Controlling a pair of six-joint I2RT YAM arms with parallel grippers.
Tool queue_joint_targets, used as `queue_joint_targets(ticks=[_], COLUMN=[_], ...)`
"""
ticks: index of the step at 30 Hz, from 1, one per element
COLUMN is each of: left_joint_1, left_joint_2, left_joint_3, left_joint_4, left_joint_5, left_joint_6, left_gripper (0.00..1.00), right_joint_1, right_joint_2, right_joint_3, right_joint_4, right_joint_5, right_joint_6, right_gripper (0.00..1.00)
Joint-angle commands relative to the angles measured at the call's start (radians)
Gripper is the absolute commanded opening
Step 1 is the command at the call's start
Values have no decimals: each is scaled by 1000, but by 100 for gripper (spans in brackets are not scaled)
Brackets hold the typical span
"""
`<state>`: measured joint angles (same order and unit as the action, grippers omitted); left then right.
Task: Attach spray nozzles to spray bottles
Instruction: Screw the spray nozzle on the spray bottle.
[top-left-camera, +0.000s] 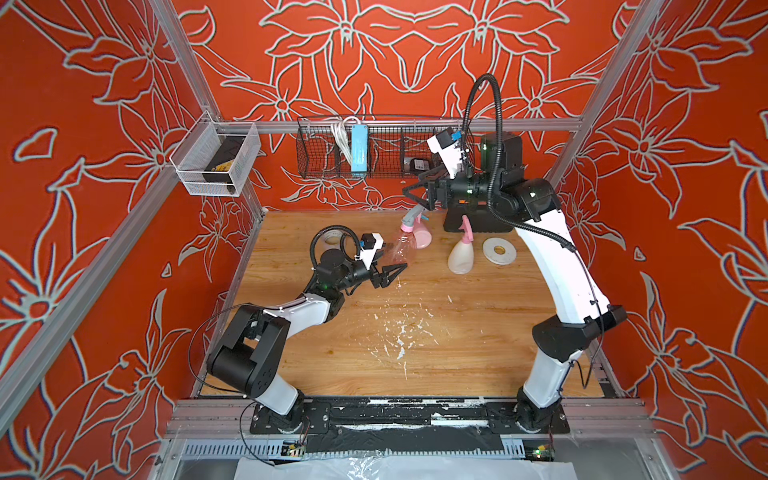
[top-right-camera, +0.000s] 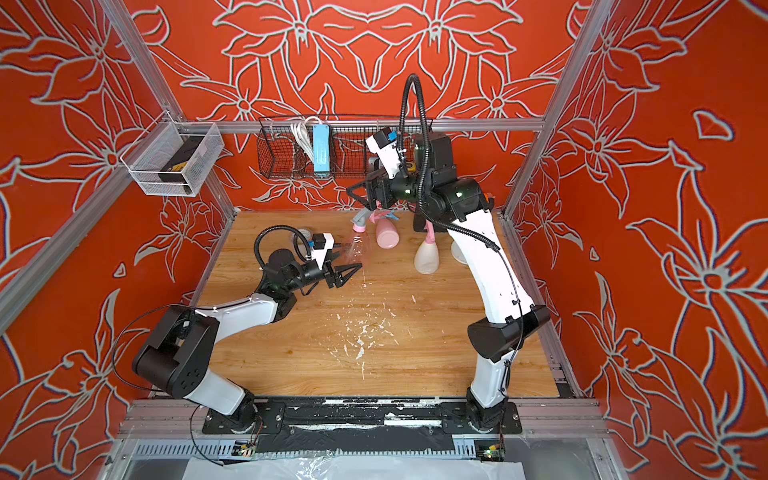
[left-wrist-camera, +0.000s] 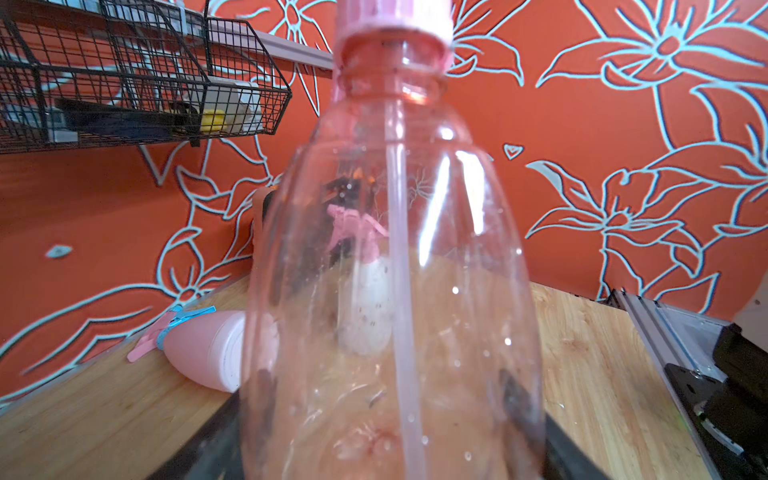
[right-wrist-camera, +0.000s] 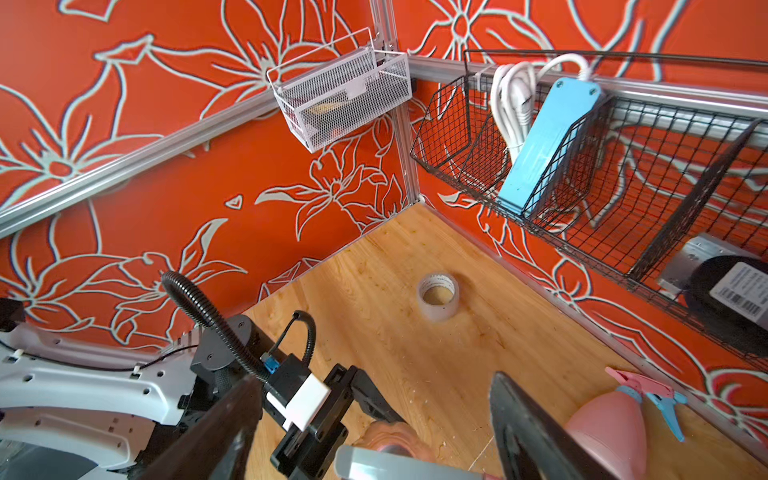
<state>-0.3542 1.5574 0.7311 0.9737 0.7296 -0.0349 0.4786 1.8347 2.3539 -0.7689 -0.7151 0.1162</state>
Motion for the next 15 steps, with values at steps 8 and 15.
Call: queue_joint_targets(ticks=[8,15], left_joint_1=[15,26], left_joint_2=[19,27], left_joint_3=[-4,7], left_joint_4=[91,85], left_joint_5=[55,56], left_joint_6=[-36,-56], left_gripper=[45,45], right_joint_1=[-57,-57], right_joint_2=[0,-93], right_joint_3=[-181,-366], right_joint_4=[122,287], right_joint_5=[-200,-270], right_joint_6=[82,162], right_gripper=[87,82])
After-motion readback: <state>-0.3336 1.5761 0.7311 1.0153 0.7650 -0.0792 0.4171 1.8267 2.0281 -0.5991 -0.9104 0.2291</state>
